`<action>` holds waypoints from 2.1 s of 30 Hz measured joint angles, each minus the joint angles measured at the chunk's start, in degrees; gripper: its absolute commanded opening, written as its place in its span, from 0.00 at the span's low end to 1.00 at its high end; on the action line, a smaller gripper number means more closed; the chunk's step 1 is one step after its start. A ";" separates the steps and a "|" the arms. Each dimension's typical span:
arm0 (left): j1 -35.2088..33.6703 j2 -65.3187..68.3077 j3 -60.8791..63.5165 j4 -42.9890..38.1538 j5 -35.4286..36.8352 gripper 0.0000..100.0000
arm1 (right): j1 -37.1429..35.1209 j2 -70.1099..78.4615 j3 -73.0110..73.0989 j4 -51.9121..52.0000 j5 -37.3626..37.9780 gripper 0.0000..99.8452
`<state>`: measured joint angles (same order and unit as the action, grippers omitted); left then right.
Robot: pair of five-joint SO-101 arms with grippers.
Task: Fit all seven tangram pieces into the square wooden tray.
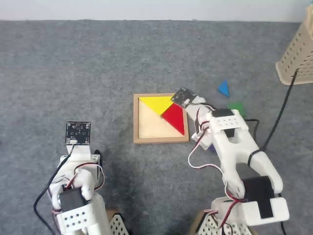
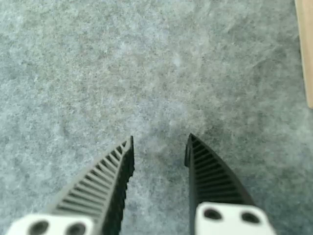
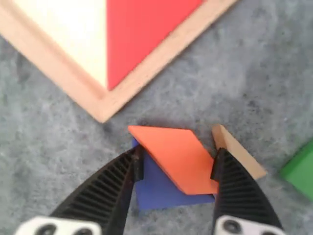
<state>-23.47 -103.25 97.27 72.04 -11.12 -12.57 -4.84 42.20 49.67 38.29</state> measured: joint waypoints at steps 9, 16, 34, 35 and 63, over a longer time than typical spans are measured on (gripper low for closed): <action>0.00 0.00 0.00 0.00 0.00 0.17 | 1.67 0.18 -1.05 -0.26 -3.34 0.08; 0.00 0.00 0.00 0.00 0.00 0.17 | 2.90 0.18 -3.25 -0.26 -10.11 0.00; 0.00 0.00 0.00 0.00 0.00 0.17 | 8.97 3.34 -25.76 8.97 -22.15 0.01; 0.00 0.00 0.00 0.00 0.00 0.17 | 8.18 4.57 -27.69 9.85 -22.15 0.01; 0.00 0.00 0.00 0.00 0.00 0.17 | 4.13 23.47 -40.09 17.23 -24.70 0.01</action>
<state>-23.47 -103.25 97.27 72.04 -11.12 -8.44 18.64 2.11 66.90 13.58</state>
